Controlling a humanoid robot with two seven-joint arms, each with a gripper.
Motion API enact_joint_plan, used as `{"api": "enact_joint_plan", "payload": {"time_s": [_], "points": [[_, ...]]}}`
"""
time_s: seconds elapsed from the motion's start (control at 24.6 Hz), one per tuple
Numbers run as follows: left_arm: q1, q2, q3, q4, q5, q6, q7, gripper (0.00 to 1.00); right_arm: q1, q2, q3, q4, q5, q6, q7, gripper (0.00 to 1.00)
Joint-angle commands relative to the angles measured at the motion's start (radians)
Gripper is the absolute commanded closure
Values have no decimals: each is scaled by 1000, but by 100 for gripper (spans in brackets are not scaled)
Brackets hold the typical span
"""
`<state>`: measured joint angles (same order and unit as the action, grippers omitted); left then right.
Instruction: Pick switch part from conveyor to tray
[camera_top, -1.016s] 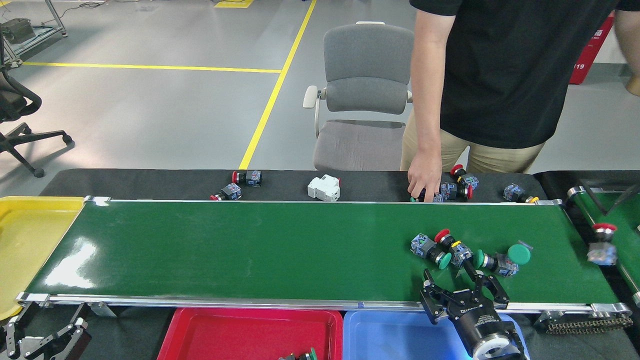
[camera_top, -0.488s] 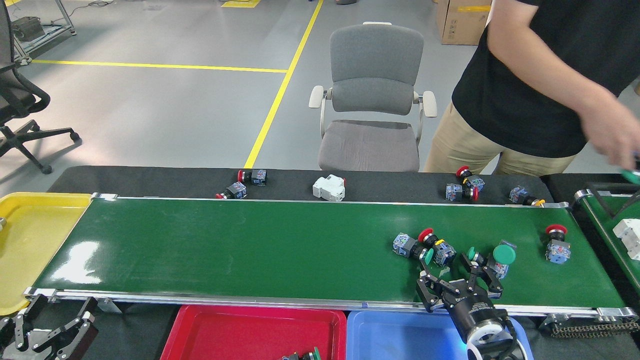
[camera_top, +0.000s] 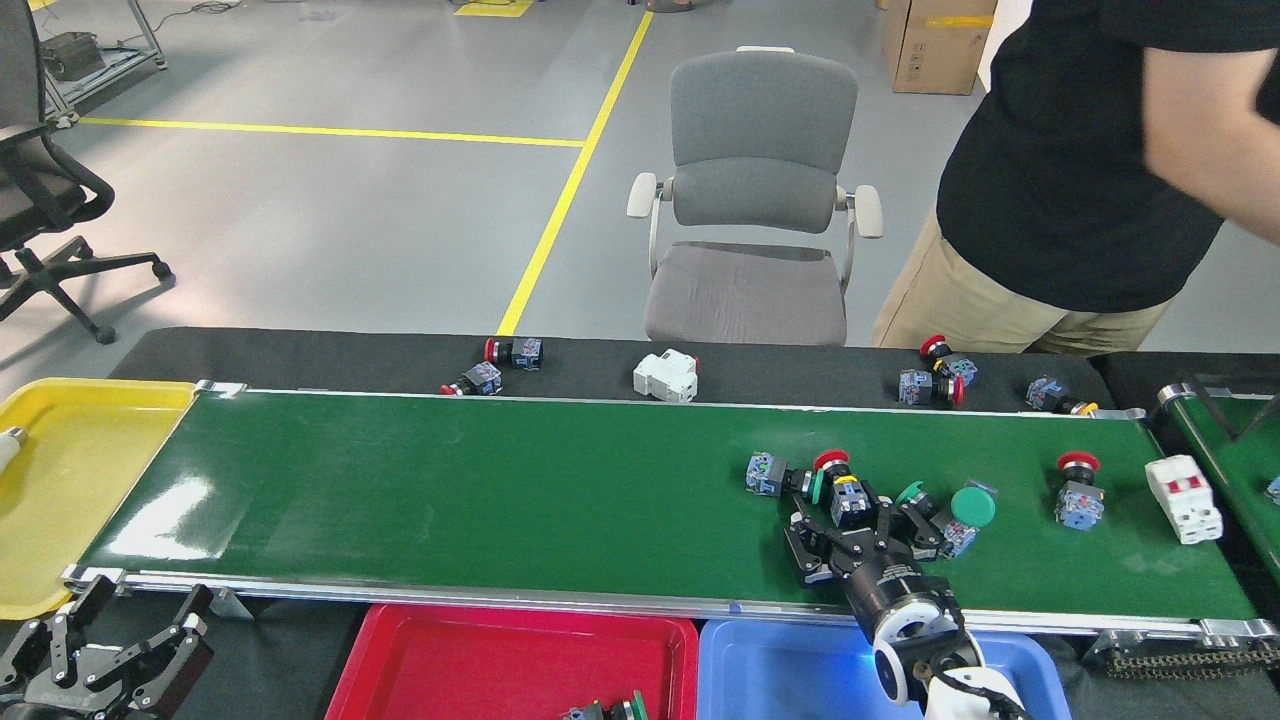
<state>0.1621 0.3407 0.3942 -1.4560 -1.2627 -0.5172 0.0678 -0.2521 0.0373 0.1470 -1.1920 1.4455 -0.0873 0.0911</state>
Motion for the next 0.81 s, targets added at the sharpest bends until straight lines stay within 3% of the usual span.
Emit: {"api": "enact_joint_plan", "payload": {"time_s": [0.0, 0.04, 0.28, 0.45, 0.61, 0.65, 0.69, 0.73, 0.77], "points": [[-12, 4, -14, -9, -4, -1, 3, 0, -21, 3, 17, -6, 1, 3, -7, 89], [-12, 4, -20, -9, -4, -1, 3, 0, -21, 3, 23, -6, -2, 0, -7, 98], [-12, 4, -20, -12, -3, -1, 3, 0, -13, 1, 34, -58, -4, -6, -8, 99], [-12, 6, -14, -12, -3, 0, 3, 0, 51, -2, 106, -189, -5, -52, -13, 99], [-12, 6, -12, -14, -3, 0, 3, 0, 151, 0, 240, -356, -4, -190, -11, 98], [-12, 6, -12, -14, -3, 0, 3, 0, 157, 1, 293, -374, -4, -216, -13, 81], [-12, 6, -12, -14, -3, 0, 3, 0, 157, 4, 344, -376, -5, -232, -14, 38], [-12, 8, -14, -14, -3, 0, 3, 0, 157, 12, 384, -376, -5, -233, -19, 9], [-12, 8, -17, -15, -3, -1, 3, 0, 157, 15, 417, -374, -5, -236, -21, 7]]}}
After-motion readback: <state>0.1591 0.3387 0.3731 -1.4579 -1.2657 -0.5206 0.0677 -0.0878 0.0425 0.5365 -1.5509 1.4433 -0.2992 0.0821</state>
